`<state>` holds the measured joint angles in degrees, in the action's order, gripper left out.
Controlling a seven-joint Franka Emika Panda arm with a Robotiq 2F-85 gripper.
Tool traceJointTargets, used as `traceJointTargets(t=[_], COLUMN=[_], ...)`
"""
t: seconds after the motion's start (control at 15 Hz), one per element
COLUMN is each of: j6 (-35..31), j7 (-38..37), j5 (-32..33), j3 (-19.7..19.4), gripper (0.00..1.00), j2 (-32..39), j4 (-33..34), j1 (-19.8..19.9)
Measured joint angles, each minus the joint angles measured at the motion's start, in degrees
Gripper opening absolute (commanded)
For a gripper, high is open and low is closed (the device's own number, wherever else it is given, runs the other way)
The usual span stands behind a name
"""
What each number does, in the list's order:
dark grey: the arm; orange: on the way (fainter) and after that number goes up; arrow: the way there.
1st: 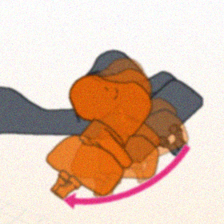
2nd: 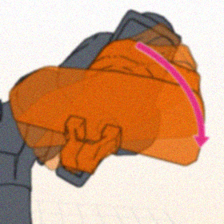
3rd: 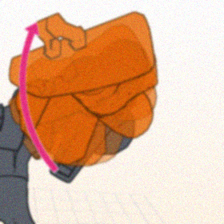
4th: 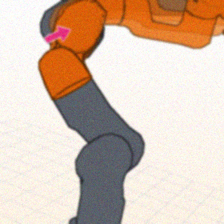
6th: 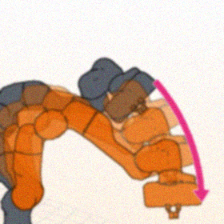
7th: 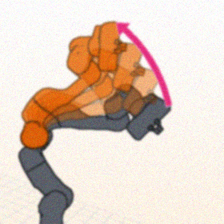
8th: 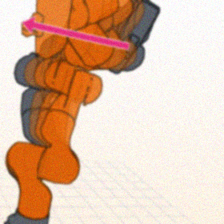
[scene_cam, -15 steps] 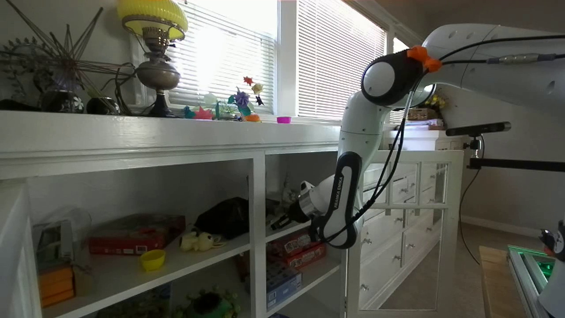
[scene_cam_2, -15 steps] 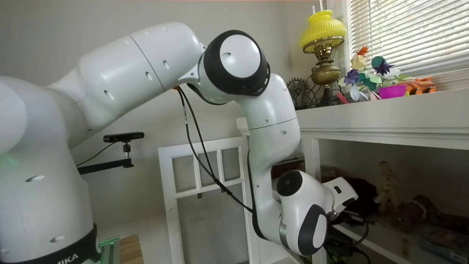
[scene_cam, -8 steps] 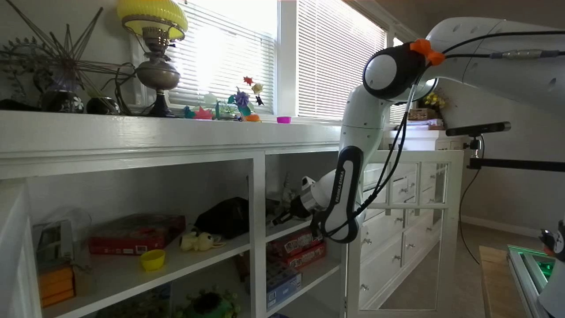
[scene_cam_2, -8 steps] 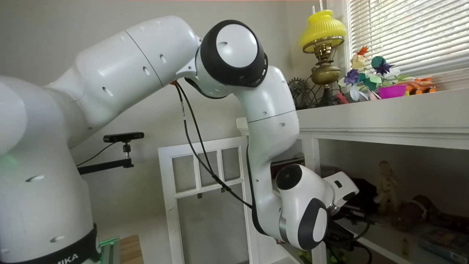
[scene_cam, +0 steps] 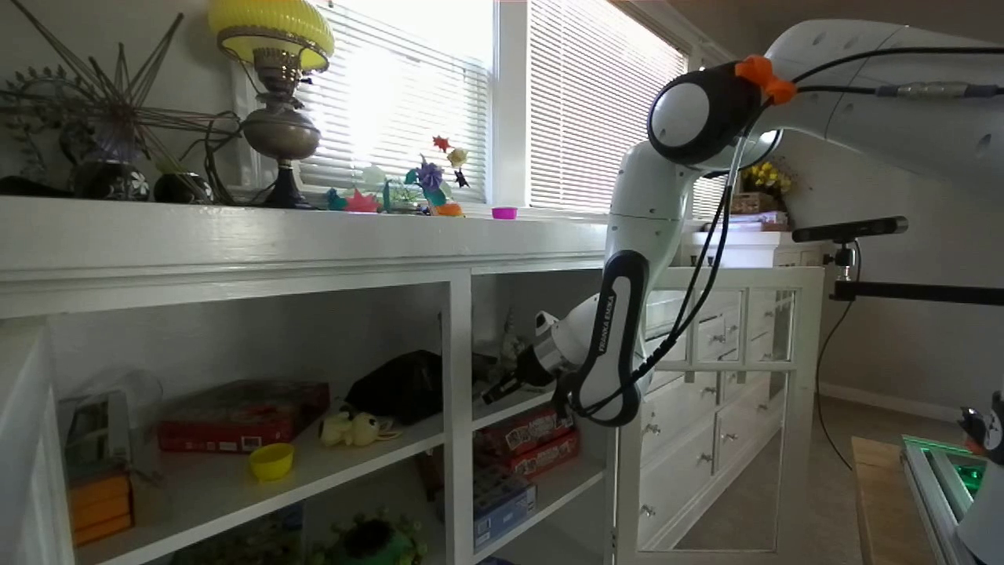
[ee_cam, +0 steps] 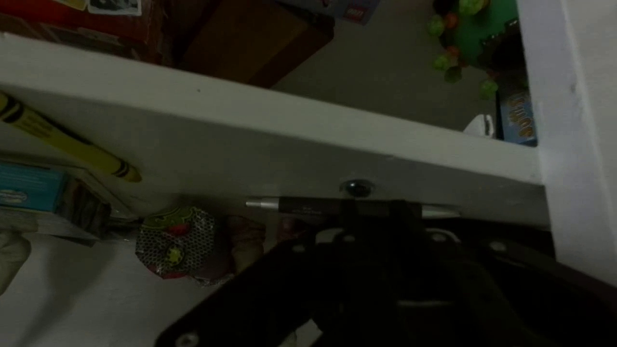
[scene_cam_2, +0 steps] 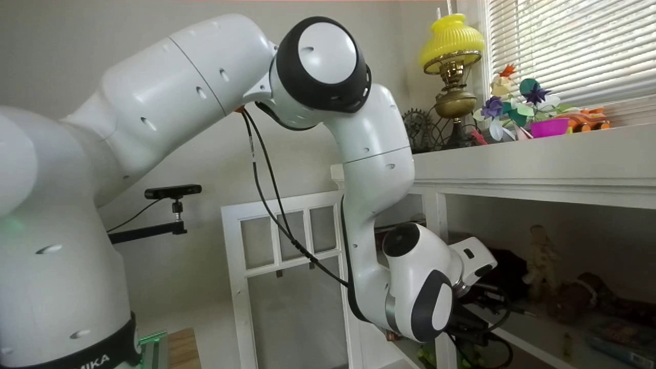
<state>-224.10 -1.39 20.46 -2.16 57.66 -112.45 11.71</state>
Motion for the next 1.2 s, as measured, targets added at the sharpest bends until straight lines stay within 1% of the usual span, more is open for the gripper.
traceJointTargets(t=[0.27, 0.33, 0.4, 0.47, 0.6, 0.67, 0.73, 0.8, 0.93, 1.07, 1.13, 1.2], j6=[0.0, 0.0, 0.0, 0.0, 0.0, 0.0, 0.0, 0.0, 0.0, 0.0, -0.08, -0.08], j7=[0.0, 0.0, 0.0, 0.0, 0.0, 0.0, 0.0, 0.0, 0.0, 0.0, 0.0, 0.0], j5=[-0.01, -0.01, -0.03, -0.03, -0.04, -0.04, -0.04, -0.05, -0.06, -0.08, -0.08, -0.09], j3=[0.73, 0.8, 0.85, 0.86, 0.86, 0.86, 0.86, 0.86, 0.85, 0.85, 0.85, 0.85], gripper=[0.82, 0.84, 0.84, 0.83, 0.76, 0.62, 0.55, 0.55, 0.46, 0.44, 0.48, 0.49], j2=[0.03, 0.12, 0.28, 0.53, 1.24, 1.68, 2.16, 2.59, 3.47, 4.3, 4.61, 4.79], j4=[0.62, 0.9, 1.21, 1.56, 2.34, 2.74, 3.12, 3.49, 4.31, 5.22, 5.71, 6.11], j1=[0.0, 0.0, 0.0, 0.0, 0.0, 0.0, 0.0, 0.0, 0.0, 0.01, 0.01, 0.02])
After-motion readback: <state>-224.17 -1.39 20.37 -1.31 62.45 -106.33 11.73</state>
